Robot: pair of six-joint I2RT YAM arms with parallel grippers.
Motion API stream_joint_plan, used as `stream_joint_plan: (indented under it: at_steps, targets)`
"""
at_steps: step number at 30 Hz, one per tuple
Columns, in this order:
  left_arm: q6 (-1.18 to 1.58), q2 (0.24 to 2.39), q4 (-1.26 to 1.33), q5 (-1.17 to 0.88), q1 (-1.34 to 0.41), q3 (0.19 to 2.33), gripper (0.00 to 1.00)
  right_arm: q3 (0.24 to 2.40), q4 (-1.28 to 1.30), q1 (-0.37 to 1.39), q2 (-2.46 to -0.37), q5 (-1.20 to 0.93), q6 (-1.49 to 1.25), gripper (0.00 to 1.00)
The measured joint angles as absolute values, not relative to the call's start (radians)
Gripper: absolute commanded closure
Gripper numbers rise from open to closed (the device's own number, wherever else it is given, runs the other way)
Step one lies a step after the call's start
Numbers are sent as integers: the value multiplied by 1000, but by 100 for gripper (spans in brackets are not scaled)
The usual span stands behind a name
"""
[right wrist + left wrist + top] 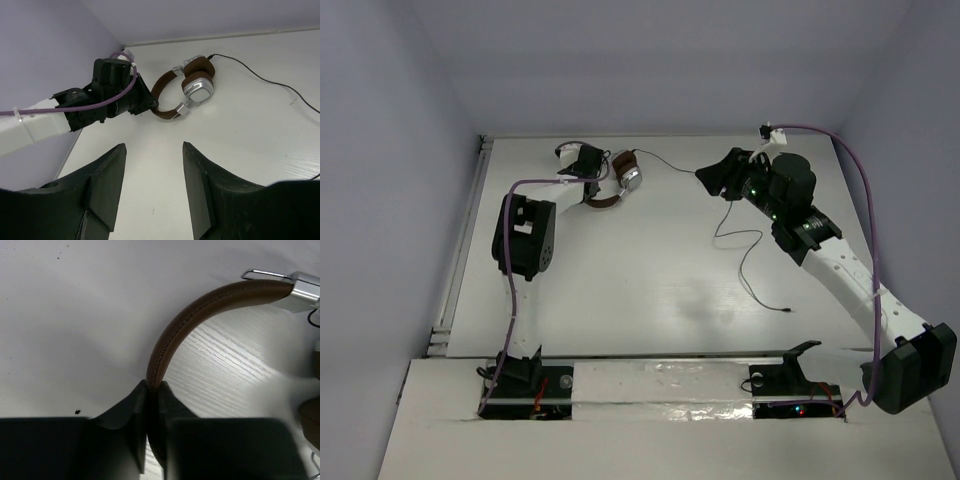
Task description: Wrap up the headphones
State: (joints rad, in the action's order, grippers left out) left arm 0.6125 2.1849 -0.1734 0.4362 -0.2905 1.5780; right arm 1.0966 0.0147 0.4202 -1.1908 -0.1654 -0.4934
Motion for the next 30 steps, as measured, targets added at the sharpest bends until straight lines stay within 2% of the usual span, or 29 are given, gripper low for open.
stream_joint_plan:
  at_steps: [3,5,6,7,9,10,15,18,19,21,22,25,27,30]
  targets:
    - [606,2185,-171,424,-284,1578,100,1097,14,420,-1191,-163,-493,45]
    - [595,2183,-163,410,-281,1575,100,1097,14,420,-1191,-157,-493,53]
    - [586,2178,-149,402,-279,1564,100,1096,14,420,-1191,-153,-491,62]
    - [577,2168,-132,391,-276,1548,100,1095,13,420,-1191,-150,-487,84]
    - [554,2141,-122,366,-268,1517,100,1085,1,420,-1191,-150,-483,96]
    - [536,2120,-130,351,-266,1504,100,1079,-7,420,-1191,-152,-478,99]
    - [438,1958,-224,258,-253,1501,100,1065,-37,420,-1216,-186,-414,100]
    - [390,1851,-299,166,-251,1574,100,1064,-62,420,-1258,-191,-354,91]
    - [378,1827,-318,128,-247,1615,100,1063,-68,420,-1270,-190,-337,71]
    - [360,1782,-328,62,-245,1684,100,1055,-78,420,-1289,-185,-308,52]
    - [351,1757,-332,30,-244,1708,100,1052,-83,419,-1295,-187,-295,38]
    - [337,1674,-340,-53,-230,1733,100,1050,-91,408,-1305,-196,-280,29]
    - [330,1622,-349,-110,-209,1734,100,1050,-99,397,-1304,-199,-274,28]
    - [320,1566,-366,-184,-173,1734,100,1050,-105,385,-1300,-192,-255,17]
